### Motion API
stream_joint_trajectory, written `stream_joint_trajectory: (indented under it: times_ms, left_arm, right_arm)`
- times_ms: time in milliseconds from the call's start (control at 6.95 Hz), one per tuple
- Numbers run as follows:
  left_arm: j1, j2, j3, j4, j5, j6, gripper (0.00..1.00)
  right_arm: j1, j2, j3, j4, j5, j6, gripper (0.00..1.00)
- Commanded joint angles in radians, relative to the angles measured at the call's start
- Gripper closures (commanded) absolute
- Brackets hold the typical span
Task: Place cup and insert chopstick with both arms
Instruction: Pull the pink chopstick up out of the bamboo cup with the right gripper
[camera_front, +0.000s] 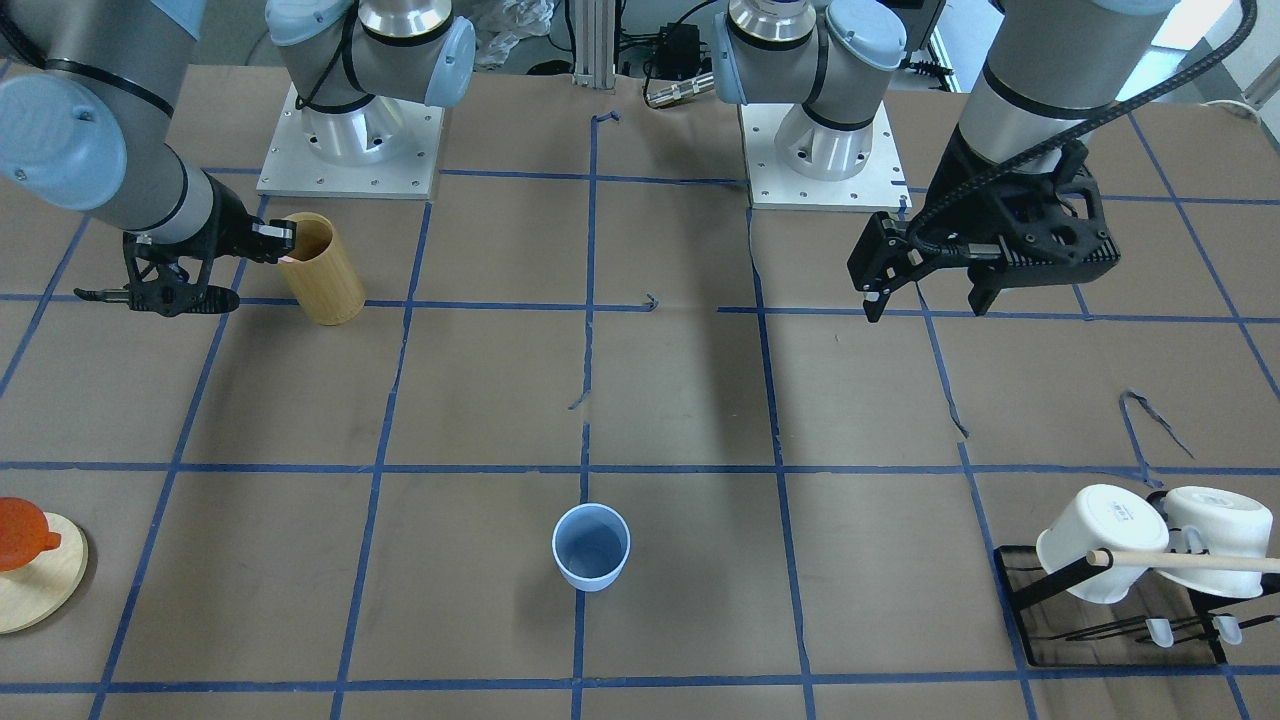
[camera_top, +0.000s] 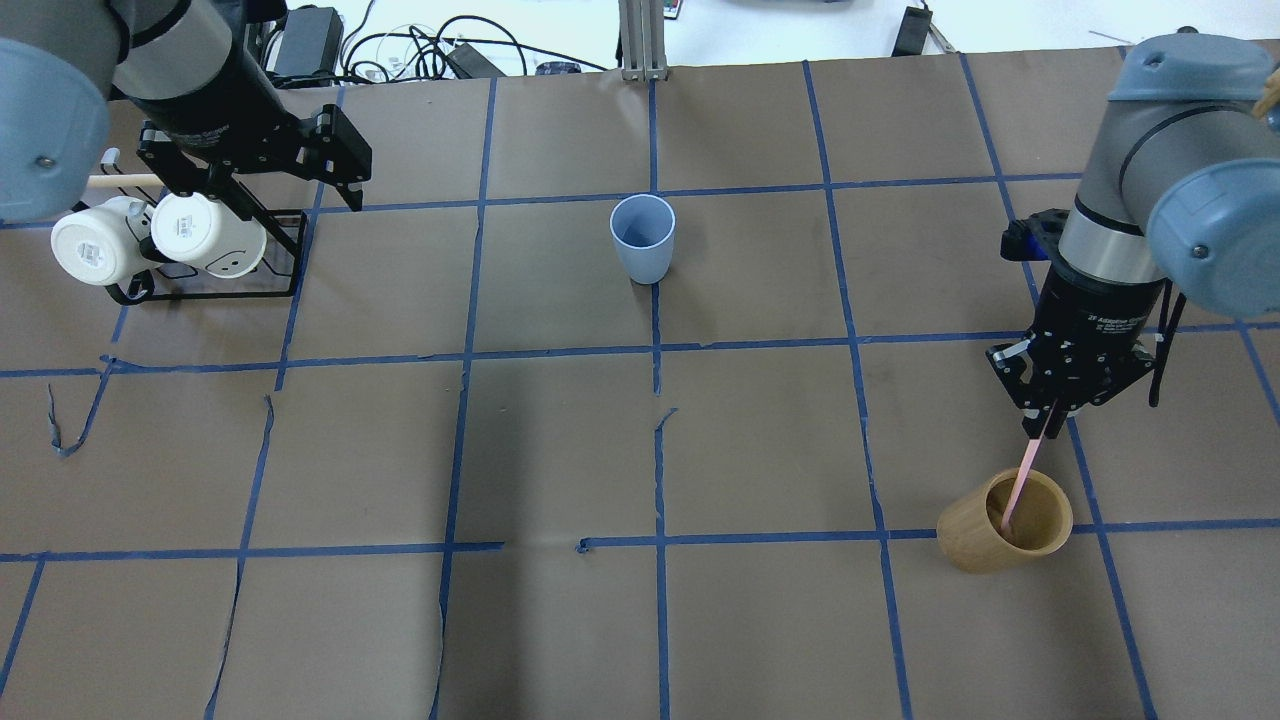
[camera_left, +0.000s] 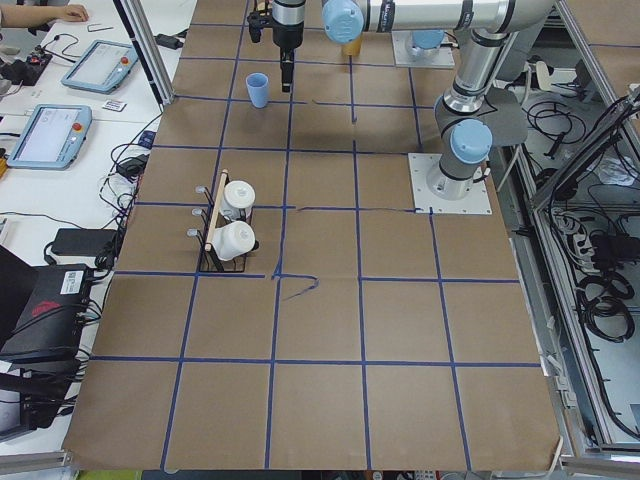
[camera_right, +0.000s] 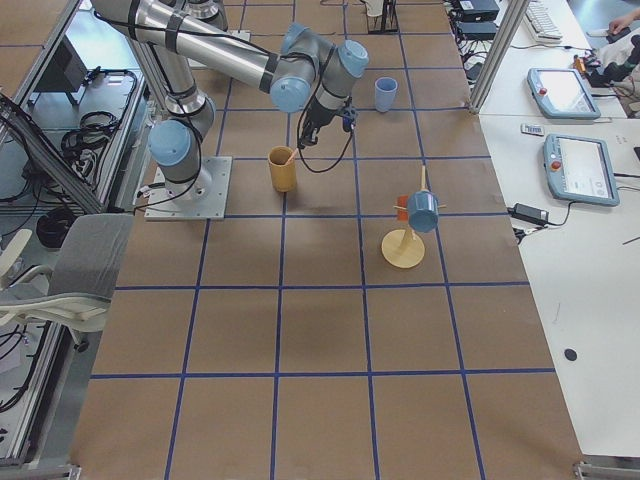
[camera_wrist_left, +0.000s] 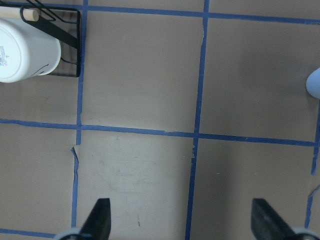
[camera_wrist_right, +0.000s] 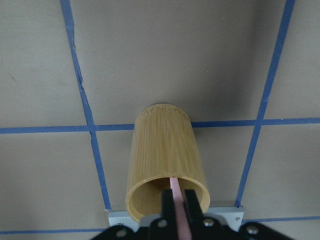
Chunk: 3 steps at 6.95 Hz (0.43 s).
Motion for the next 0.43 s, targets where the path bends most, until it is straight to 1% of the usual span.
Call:
stream_joint_trajectory:
  times_ms: [0, 144, 288]
  left_arm:
    - [0.002, 0.002, 0.000, 0.001, 0.001, 0.002, 0.00]
    - [0.000, 0.005, 0.000, 0.001, 0.000, 0.004, 0.00]
    - [-0.003, 0.000, 0.000, 0.001, -0.017, 0.004, 0.00]
  right_arm:
    - [0.000, -0.002, -0.004, 0.004, 0.000, 0.000, 0.89]
    - [0.000, -0.009, -0.021, 0.027, 0.003, 0.000, 0.89]
    - [0.000, -0.009, -0.072, 0.095, 0.005, -0.002, 0.89]
